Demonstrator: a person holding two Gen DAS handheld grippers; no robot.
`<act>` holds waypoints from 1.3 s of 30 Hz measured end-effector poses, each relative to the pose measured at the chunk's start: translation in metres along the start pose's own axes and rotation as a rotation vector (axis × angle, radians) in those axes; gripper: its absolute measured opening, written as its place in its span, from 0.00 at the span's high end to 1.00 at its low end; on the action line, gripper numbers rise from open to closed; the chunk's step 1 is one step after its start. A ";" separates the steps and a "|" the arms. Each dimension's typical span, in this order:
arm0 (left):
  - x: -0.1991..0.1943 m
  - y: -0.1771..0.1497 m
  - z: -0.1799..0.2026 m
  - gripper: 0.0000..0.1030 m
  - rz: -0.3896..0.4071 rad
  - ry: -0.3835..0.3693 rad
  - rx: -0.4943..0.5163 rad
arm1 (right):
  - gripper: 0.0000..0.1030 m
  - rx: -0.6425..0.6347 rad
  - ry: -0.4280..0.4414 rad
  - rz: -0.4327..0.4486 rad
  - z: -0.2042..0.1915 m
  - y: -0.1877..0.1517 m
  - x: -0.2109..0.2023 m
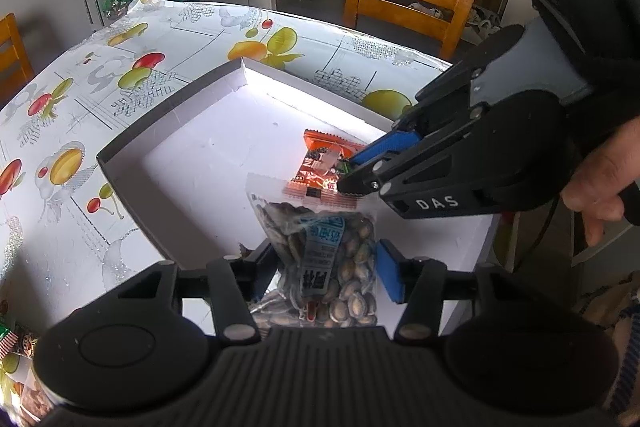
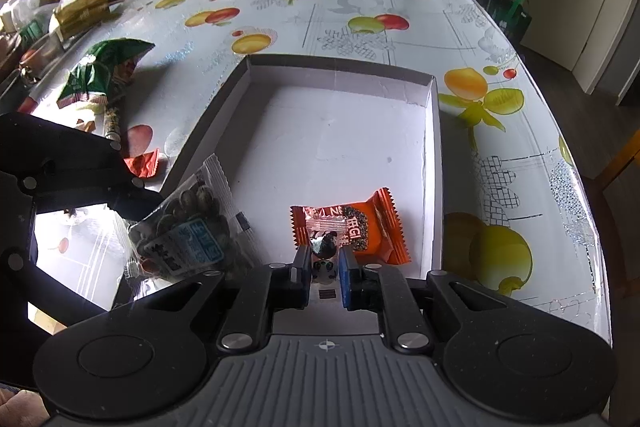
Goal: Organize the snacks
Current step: 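Lower both tools into the box and open them to drop the pistachio bag and panda candy, then move both tools back over the snack pile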
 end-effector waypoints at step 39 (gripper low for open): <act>-0.054 -0.043 -0.043 0.31 0.101 0.109 -0.135 | 0.49 -0.023 0.026 0.112 -0.043 0.041 -0.027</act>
Point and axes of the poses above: each gripper's, at about its wrist camera, not at the fingertips, and x roughly the way its jaws point, z to its right, y to its top, the point moved 7 cm from there along x, roughly the way its jaws point, and after that the axes turned 13 degrees about -z, right-handed, at the moved point
